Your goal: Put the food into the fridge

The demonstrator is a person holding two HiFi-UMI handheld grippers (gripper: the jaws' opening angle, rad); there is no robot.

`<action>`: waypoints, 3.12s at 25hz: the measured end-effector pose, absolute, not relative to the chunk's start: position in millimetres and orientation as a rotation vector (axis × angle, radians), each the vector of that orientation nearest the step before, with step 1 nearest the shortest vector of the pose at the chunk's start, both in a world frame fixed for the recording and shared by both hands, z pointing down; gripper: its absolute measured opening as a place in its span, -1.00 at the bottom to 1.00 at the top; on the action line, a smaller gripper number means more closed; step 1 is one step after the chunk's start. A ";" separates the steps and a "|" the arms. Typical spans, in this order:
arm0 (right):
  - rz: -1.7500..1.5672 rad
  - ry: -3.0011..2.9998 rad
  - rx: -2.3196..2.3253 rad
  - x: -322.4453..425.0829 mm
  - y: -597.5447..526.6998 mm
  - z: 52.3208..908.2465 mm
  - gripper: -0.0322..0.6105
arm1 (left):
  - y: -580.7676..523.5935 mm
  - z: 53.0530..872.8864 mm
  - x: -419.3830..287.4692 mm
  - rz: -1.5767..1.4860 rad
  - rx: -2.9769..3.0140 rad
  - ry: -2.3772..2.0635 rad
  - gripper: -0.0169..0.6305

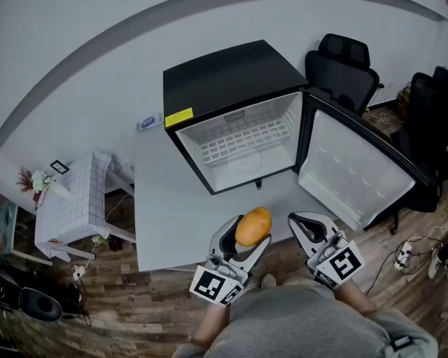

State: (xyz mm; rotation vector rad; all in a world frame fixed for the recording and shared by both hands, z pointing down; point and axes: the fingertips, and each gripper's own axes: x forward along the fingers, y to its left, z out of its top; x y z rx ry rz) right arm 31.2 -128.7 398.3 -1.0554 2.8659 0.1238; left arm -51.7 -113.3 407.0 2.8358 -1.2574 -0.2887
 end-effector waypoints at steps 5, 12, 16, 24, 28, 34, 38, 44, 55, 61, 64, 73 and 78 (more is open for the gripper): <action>0.109 2.861 -1.078 19.0 -140.3 404.2 -0.86 | -128.5 411.8 -66.6 -0.287 2.833 -1.253 0.03; 0.113 2.872 -1.076 11.2 -156.4 404.5 -0.86 | -142.1 417.3 -71.3 -0.283 2.825 -1.247 0.03; 0.115 2.893 -1.030 8.0 -162.9 402.3 -0.86 | -150.0 414.9 -68.4 -0.300 2.823 -1.247 0.03; 0.112 2.895 -1.054 17.0 -176.0 405.7 -0.86 | -161.3 419.8 -61.4 -0.286 2.814 -1.251 0.03; 0.111 2.889 -1.040 17.0 -177.0 404.2 -0.86 | -166.9 421.4 -62.3 -0.285 2.806 -1.258 0.03; 0.102 2.889 -1.053 21.0 -178.0 407.1 -0.86 | -175.6 432.7 -65.4 -0.272 2.794 -1.267 0.03; 0.109 2.893 -1.065 22.7 -179.1 408.3 -0.86 | -188.4 447.5 -68.5 -0.236 2.783 -1.279 0.03; 0.110 2.915 -1.038 22.9 -179.1 410.8 -0.86 | -222.0 476.3 -75.8 -0.194 2.760 -1.301 0.03; 0.094 2.989 -1.072 13.0 -250.8 465.0 -0.86 | -279.6 512.1 -85.5 -0.083 2.725 -1.394 0.03; 0.003 3.026 -1.125 0.1 -300.5 507.7 -0.86 | -314.8 543.5 -89.5 -0.011 2.691 -1.431 0.03; -0.008 3.034 -1.123 -7.7 -308.0 513.3 -0.86 | -330.4 561.2 -90.4 0.034 2.684 -1.437 0.03; 0.016 3.061 -1.103 -15.4 -309.6 504.8 -0.86 | -375.5 623.9 -96.3 0.265 2.613 -1.450 0.03; 0.012 3.070 -1.108 -13.5 -312.3 506.8 -0.86 | -400.6 645.8 -96.4 0.356 2.574 -1.456 0.03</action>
